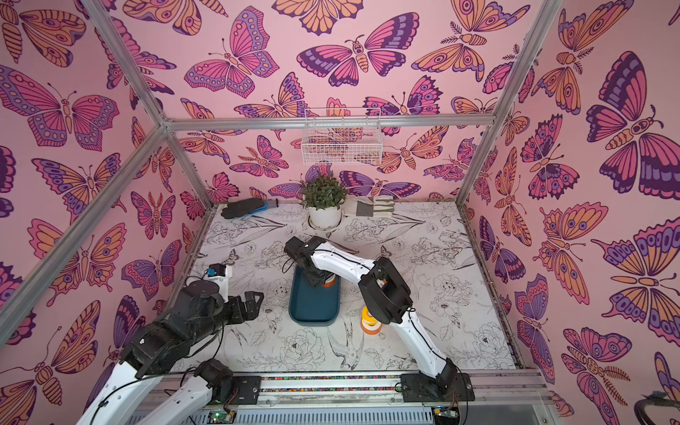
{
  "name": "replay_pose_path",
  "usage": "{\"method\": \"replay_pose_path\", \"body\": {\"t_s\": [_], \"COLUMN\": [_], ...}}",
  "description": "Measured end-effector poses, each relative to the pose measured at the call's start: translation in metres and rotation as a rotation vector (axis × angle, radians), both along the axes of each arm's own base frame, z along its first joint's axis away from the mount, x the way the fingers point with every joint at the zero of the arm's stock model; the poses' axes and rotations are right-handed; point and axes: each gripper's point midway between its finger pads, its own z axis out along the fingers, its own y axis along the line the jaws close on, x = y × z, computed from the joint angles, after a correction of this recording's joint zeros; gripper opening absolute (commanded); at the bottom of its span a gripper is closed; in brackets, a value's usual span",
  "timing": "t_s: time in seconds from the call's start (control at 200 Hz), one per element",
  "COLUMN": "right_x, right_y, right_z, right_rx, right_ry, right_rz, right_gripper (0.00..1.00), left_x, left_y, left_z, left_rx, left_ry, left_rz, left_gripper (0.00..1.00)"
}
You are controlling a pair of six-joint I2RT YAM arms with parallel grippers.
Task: Put the sealing tape into the storage box
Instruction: Place the sealing tape in the storage box, then pick up the sealing tape at the center of the board.
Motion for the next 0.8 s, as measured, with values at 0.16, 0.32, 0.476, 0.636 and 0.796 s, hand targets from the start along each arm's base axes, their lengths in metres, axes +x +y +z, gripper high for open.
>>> {"method": "replay_pose_path", "body": {"t_s": [0.16,0.32,0.476,0.636,0.796], "right_x": [-0.006,-0.011,-0.011,-0.007,-0.013], "right_y": [-0.004,-0.02,-0.073,-0.161,-0.238], "right_z": [0.042,0.092,0.117,0.116,0.095], "right_rx": [0.093,0.23,0.357,0.455,0.513], "right_ry": [-0.048,-0.137,-0.238,-0.371,-0.48], "right_rz": [0.003,-0.011,-0.088,-0.275,-0.484], "right_gripper": [0.81,0.81,0.8,0.83,0.84], "left_x": [0.0,0.0,-0.002,-0.003,-0.004], "left_y": [0.001,0.005,0.006,0.006,0.005], "left_z": [0.0,0.002,0.004,0.006,0.006], "left_rx": [0.002,0.005,-0.002,-0.007,-0.012], "left_ry": [-0.002,-0.013,-0.025,-0.034,-0.03], "left_rz": [0.004,0.024,0.025,0.024,0.015], "left_gripper": [1.0,1.0,1.0,1.0,1.0]}}
